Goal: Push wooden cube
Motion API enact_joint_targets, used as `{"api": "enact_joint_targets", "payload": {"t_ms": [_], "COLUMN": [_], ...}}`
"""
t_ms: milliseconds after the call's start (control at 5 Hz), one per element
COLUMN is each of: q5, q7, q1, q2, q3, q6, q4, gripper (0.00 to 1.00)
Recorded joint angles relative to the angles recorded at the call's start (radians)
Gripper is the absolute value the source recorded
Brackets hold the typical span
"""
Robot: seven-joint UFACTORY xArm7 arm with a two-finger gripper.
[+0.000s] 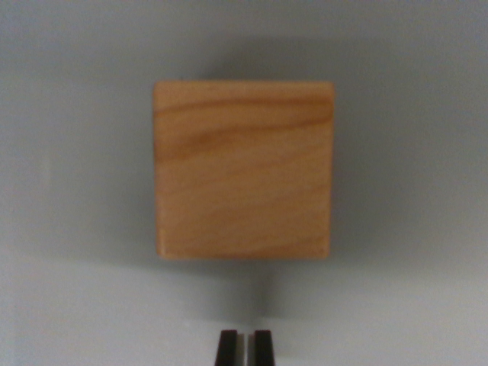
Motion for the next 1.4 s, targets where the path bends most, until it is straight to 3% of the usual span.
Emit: {"api": "enact_joint_targets", "payload": {"t_ms": [200,400,600,800,1000,1200,1400], "q5": [-0.0005,-0.0005,-0.0011,-0.0011,-0.0018,-0.0018,-0.0026], "q7": [-0.004,-0.004,-0.01,-0.01,-0.016,-0.016,-0.023], "q1": [-0.0007,-0.0007,-0.0016,-0.0016,-0.0027,-0.0027,-0.0038], "q2": [0.016,0.016,0.036,0.036,0.058,0.058,0.084], "q3": [-0.002,-0.002,-0.005,-0.005,-0.009,-0.009,-0.013], "q6": [0.011,0.011,0.024,0.024,0.039,0.039,0.055], "q4": [0.026,0.026,0.059,0.059,0.097,0.097,0.139], "gripper": [1.0,1.0,1.0,1.0,1.0,1.0,1.0]}}
